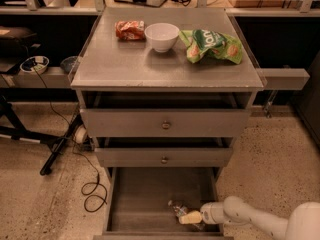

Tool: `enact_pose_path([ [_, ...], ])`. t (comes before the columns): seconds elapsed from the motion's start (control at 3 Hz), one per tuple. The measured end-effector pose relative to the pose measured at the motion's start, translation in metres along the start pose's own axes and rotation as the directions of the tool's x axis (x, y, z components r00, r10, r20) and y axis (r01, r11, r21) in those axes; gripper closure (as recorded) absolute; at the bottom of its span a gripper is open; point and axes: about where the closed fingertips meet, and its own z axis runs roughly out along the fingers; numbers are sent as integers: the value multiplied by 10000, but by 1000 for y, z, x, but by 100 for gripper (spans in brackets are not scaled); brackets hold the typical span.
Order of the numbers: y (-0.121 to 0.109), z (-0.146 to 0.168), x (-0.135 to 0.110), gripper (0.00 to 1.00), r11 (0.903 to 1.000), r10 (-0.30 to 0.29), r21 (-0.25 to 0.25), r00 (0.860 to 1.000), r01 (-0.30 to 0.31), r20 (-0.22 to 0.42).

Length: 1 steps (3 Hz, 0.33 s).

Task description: Place water bottle into bottom drawer

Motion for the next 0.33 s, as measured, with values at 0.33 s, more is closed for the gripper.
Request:
enact_pose_path([
  [0.33, 0, 0, 0, 0, 10000, 0, 0, 10000, 0, 0],
])
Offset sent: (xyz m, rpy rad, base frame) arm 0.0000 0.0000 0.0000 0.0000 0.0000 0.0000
